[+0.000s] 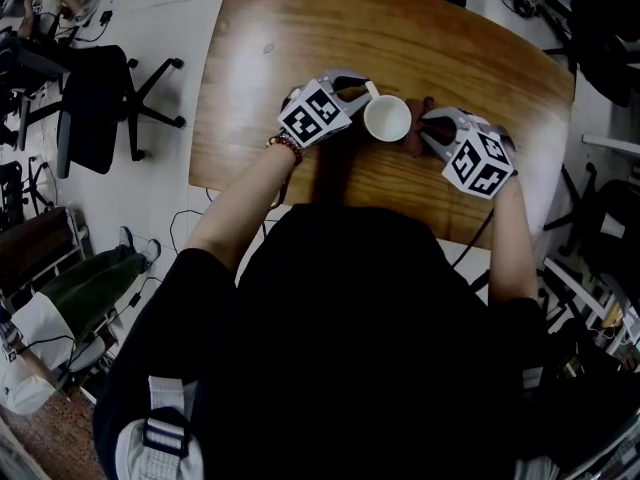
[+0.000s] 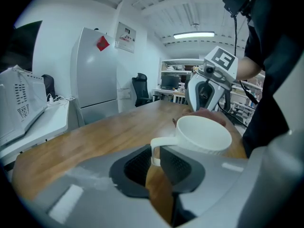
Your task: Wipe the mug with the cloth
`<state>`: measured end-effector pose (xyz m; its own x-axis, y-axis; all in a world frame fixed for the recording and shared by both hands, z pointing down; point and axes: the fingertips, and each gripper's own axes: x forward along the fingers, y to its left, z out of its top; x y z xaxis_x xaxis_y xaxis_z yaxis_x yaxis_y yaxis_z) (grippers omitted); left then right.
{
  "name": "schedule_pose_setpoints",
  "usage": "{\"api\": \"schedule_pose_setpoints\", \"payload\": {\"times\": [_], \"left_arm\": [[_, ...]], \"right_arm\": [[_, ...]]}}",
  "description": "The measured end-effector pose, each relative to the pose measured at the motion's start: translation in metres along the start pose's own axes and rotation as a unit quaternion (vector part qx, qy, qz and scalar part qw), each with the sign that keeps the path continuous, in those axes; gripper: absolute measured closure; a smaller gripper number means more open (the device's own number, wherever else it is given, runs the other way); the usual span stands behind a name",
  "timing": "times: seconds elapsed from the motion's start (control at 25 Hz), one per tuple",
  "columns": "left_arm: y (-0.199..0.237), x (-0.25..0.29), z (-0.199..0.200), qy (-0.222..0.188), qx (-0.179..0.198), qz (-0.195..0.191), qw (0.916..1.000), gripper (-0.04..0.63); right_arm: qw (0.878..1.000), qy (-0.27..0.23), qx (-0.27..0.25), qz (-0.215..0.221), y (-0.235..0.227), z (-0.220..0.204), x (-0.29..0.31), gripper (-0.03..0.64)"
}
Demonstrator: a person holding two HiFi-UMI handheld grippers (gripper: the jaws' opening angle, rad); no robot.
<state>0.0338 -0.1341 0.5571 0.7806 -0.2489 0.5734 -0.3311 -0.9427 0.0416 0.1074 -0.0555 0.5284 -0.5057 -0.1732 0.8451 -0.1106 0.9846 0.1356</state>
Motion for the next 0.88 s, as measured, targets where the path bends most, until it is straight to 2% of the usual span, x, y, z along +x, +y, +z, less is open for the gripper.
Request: {"api": "schedule_pose_setpoints", "payload": {"times": [0.16, 0.36, 0.68, 0.88], "left_arm": [[-0.002, 0.002, 0.001, -0.003, 0.002, -0.007, 1.0000, 0.546], [-0.004, 0.005, 0.003, -0.003, 0.003, -0.010, 0.9999, 0.549], [-0.003, 0.004, 0.003, -0.001, 0.000, -0.010, 1.0000, 0.550], [-0.003, 0.004, 0.003, 0.003, 0.003, -0.012, 0.9999, 0.549]], "right_arm": [[1.000, 0.008, -0.001, -0.007, -0.007, -0.004, 0.006, 0.569], [0.999, 0.045, -0.026, -0.013, -0.009, -0.014, 0.022, 0.569], [0.997, 0.077, -0.020, -0.012, -0.013, -0.028, 0.048, 0.569], [0.998, 0.057, -0.012, -0.015, -0.020, -0.021, 0.037, 0.569]]}}
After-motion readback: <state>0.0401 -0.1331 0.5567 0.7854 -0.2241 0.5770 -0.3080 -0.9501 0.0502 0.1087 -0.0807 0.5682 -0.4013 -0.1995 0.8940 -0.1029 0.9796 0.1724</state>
